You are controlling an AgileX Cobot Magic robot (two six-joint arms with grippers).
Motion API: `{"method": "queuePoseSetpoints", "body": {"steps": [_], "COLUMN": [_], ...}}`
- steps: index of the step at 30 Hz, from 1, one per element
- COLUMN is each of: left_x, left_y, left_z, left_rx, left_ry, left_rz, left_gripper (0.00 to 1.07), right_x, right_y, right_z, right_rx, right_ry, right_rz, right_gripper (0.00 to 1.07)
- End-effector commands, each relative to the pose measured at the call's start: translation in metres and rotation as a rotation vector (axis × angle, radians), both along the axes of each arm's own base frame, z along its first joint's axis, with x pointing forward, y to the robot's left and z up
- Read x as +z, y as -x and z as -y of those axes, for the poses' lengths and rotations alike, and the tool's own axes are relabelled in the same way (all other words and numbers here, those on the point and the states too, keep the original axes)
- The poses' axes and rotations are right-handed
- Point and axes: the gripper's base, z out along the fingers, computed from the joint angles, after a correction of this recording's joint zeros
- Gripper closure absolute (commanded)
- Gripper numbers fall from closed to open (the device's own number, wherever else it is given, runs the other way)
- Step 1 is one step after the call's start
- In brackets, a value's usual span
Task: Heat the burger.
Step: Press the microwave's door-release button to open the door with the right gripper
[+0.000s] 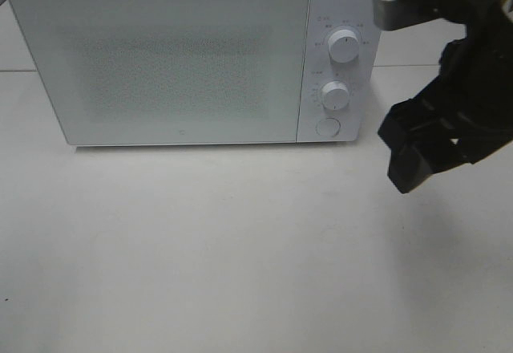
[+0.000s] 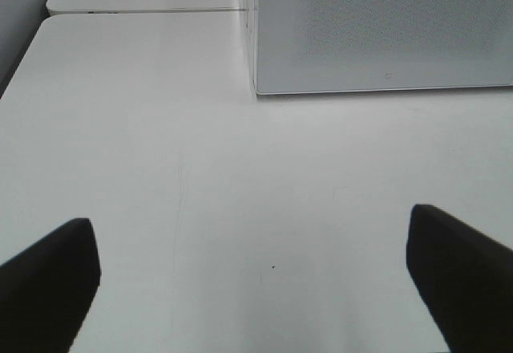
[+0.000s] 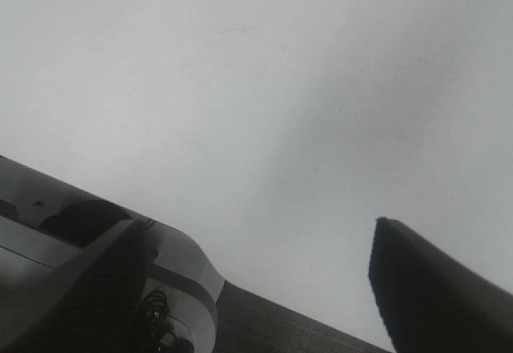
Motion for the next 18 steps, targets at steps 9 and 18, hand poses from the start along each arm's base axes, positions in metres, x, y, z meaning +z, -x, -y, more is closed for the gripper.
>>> {"method": "queuePoseSetpoints", "body": {"steps": [9, 18], "left_x": [0.000, 0.000], "left_y": [0.003, 0.003], "left_z": [0.001, 0.001], "left_rx": [0.002, 0.002], "left_ry": [0.007, 0.007], "left_rz": [0.030, 0.030], "left_gripper": [0.09, 0.09], "right_x": [0.017, 0.012], "right_y": [0.071, 0.129], "right_z": [0.051, 0.093], "right_rx": [0.013, 0.008], "right_ry": [-0.059, -0.143], "right_rz": [0.136, 0.331], "right_gripper": [0.33, 0.33]}}
